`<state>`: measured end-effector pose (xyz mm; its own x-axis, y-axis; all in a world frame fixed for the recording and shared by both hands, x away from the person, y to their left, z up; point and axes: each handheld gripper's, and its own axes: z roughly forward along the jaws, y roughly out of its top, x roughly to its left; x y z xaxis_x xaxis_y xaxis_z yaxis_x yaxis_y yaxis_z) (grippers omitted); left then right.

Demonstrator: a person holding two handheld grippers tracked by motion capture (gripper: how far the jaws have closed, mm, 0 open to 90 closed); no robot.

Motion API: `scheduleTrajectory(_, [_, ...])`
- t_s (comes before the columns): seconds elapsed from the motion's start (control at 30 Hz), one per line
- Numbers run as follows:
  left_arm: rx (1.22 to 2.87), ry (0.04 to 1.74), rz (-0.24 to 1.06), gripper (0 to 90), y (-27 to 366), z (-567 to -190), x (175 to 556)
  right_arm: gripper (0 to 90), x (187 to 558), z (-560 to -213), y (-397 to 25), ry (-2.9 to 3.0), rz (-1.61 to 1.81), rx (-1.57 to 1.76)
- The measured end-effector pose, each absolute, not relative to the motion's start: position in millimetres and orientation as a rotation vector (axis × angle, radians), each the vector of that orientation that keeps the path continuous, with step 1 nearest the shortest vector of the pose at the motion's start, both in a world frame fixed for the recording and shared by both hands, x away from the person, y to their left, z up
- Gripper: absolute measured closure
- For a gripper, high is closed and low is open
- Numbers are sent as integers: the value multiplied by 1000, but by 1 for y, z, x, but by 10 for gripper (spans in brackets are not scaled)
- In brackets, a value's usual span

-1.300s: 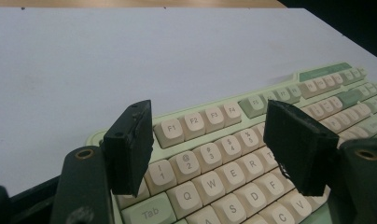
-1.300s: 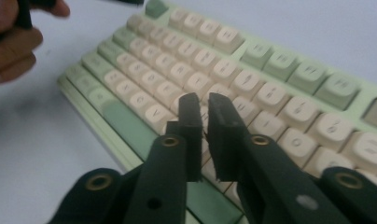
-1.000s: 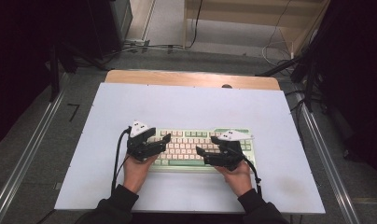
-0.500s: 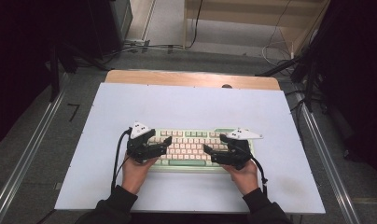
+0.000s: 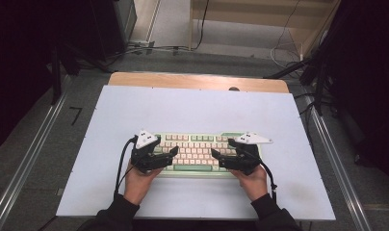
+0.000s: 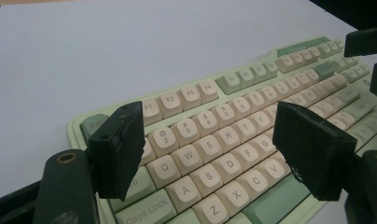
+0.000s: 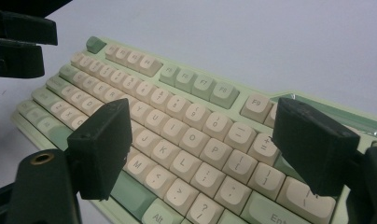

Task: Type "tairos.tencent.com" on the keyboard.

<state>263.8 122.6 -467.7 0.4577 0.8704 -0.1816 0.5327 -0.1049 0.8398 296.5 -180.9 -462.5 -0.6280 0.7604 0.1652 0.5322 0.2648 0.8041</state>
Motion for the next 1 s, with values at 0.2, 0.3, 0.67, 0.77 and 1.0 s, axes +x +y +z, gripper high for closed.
scheduleTrajectory(0.2, [1787, 1188, 437, 325, 120, -468, 261, 185, 297, -462, -181, 2281, 1292, 1201])
scheduleTrajectory(0.3, [1797, 1178, 424, 398, 119, -469, 261, 186, 296, -462, -181, 2282, 1292, 1198])
scheduleTrajectory(0.67, [1881, 1124, 274, 900, 110, -478, 263, 189, 296, -463, -180, 2292, 1281, 1198])
scheduleTrajectory(0.77, [1922, 1124, 247, 900, 106, -482, 265, 190, 296, -463, -180, 2294, 1282, 1194])
scheduleTrajectory(1.0, [1952, 1119, 241, 900, 102, -485, 266, 192, 296, -464, -179, 2295, 1279, 1198])
